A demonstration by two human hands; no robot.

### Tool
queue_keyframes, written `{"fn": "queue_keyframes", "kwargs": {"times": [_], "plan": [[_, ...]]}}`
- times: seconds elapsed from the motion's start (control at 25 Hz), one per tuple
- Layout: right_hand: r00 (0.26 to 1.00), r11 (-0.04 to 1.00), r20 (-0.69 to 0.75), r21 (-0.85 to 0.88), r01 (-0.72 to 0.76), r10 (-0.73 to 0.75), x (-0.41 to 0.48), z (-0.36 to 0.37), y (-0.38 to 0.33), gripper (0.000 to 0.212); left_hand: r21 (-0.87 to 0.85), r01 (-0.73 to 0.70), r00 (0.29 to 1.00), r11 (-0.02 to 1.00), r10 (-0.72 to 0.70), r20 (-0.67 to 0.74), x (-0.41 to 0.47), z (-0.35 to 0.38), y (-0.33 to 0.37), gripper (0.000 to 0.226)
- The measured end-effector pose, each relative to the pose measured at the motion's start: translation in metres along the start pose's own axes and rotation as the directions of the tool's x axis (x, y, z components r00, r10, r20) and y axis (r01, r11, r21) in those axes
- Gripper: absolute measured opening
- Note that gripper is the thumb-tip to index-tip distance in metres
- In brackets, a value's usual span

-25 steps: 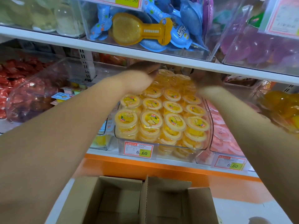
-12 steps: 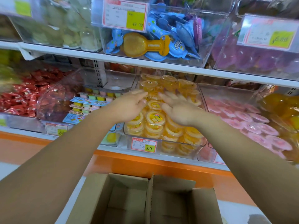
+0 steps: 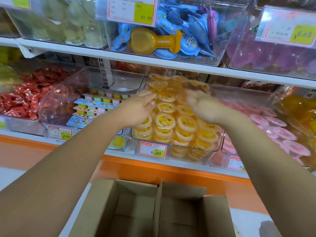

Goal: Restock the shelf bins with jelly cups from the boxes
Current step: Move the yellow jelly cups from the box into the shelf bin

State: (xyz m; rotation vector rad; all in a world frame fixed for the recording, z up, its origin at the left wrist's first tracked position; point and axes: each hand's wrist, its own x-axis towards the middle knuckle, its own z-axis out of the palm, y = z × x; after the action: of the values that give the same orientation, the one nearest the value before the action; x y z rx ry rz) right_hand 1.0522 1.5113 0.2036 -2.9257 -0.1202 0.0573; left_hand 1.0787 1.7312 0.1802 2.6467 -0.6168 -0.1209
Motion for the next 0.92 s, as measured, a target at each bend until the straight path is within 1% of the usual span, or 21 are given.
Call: {"fn": "queue_keyframes", "kwargs": {"times": [0.08,0.2,0.28,0.36,0.52,0.56,0.6,0.68,0.72,0.8,0.92], "plan": [[0.997,0.996,-0.004,-0.049,-0.071,0.071,-0.013,-0.007,0.019,0.050,0.039,-0.024,1.000,0.999,0.024,0.019,-0.006,0.002,0.006,0.051],[0.989,0.989,0.081,-0.089,-0.118,0.126,-0.028,0.004,0.027,0.053,0.138,-0.081,0.995,0.987,0.072,0.068,-0.005,0.010,0.023,0.053],[0.989,0.992,0.100,-0.068,-0.105,0.112,-0.030,0.014,0.026,0.056,0.179,-0.092,0.992,0.980,0.075,0.099,0.000,0.017,0.033,0.055],[0.992,0.995,0.095,-0.050,-0.082,0.087,-0.029,0.020,0.025,0.057,0.209,-0.066,0.991,0.976,0.039,0.130,0.003,0.023,0.037,0.056],[0.993,0.994,0.103,-0.092,-0.052,0.062,-0.024,0.027,0.024,0.055,0.246,-0.037,0.991,0.969,0.005,0.130,0.003,0.028,0.035,0.057],[0.995,0.998,0.089,-0.048,-0.046,0.050,-0.025,0.026,0.026,0.054,0.241,-0.039,0.993,0.970,0.009,0.121,0.001,0.027,0.037,0.057],[0.998,0.999,0.054,0.034,-0.042,0.041,-0.027,0.023,0.029,0.051,0.233,-0.044,0.994,0.972,0.019,0.109,-0.001,0.027,0.039,0.056],[0.997,0.975,-0.070,0.220,-0.019,0.035,-0.032,0.016,0.042,0.047,0.220,-0.081,0.994,0.972,0.062,0.095,-0.006,0.027,0.050,0.055],[0.992,0.961,-0.120,0.277,-0.008,0.043,-0.037,0.013,0.051,0.045,0.214,-0.105,0.991,0.971,0.085,0.099,-0.008,0.028,0.057,0.054],[0.987,0.955,-0.149,0.297,-0.005,0.051,-0.047,0.009,0.065,0.043,0.216,-0.132,0.988,0.967,0.111,0.107,-0.010,0.034,0.067,0.053],[0.997,0.958,-0.068,0.284,-0.021,0.043,-0.059,0.011,0.069,0.044,0.238,-0.124,0.990,0.963,0.103,0.101,-0.012,0.044,0.071,0.054]]}}
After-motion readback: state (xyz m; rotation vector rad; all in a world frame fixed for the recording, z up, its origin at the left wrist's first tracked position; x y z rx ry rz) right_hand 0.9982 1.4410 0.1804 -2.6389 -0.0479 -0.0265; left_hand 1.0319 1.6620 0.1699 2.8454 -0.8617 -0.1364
